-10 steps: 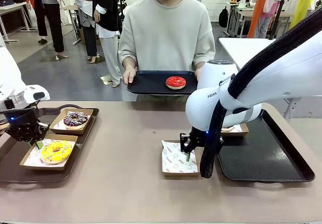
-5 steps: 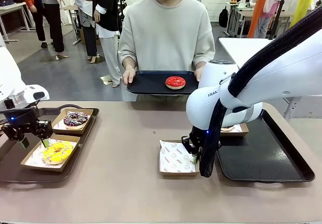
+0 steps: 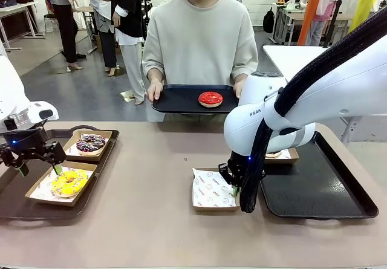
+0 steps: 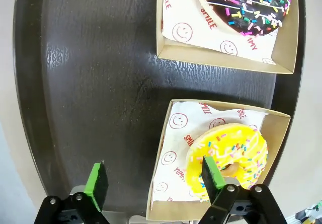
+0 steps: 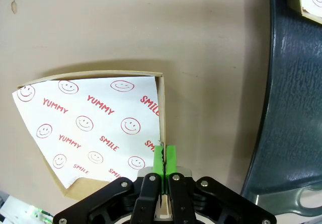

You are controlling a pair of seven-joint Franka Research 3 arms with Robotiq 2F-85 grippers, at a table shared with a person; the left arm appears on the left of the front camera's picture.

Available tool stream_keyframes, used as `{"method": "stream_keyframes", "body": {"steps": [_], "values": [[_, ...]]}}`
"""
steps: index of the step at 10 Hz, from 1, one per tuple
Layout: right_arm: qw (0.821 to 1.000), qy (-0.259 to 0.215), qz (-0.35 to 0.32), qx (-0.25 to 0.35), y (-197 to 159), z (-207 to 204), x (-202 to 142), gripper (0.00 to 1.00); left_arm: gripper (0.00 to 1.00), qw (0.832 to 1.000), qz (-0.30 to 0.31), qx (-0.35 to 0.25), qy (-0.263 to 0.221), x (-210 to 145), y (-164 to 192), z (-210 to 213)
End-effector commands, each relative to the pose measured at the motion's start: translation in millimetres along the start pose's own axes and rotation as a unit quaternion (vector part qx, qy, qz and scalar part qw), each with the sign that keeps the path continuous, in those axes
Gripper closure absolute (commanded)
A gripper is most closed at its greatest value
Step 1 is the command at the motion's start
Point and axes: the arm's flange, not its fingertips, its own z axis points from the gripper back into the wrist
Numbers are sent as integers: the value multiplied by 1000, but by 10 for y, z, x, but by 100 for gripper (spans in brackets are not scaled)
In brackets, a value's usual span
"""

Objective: Individually package the donuts and arrange them on the tray.
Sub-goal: Place the picked Paper togo box on the Handle tray while simultaneously picking up another Paper togo box from the table with the other hand.

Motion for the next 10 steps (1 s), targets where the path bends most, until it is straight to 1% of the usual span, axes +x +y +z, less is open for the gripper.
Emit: {"method": "stream_keyframes", "body": {"steps": [1, 2, 3, 4, 5, 6, 7, 9, 10], "values": [[1000, 0, 4, 10, -40, -32, -31, 100, 0, 1000, 13, 0, 3, -31, 3, 64], [1000, 0, 4, 11, -23, -19, -27, 100, 0, 1000, 11, -11, 4, -50, 14, 111], [1000, -1, 12, 9, 30, 74, -34, 100, 0, 999, 10, -51, 8, -97, 32, 229], [1000, -6, 24, 13, 69, 289, -40, 100, 0, 992, 7, -126, 12, -186, 89, 461], [1000, -14, 23, 10, 66, 509, -4, 100, 0, 982, 9, -191, 4, -281, 193, 696], [1000, -12, 26, 11, 72, 733, 50, 100, 0, 967, 24, -252, 0, -384, 317, 914], [1000, -11, 27, 8, 83, 928, 127, 100, 0, 958, 34, -285, -7, -478, 426, 1054], [999, -16, 24, 15, 115, 1330, 394, 100, 0, 917, 58, -394, -17, -679, 698, 1250], [1000, -5, 26, 9, 133, 1483, 582, 100, 0, 886, 80, -455, -32, -731, 884, 1279]]}}
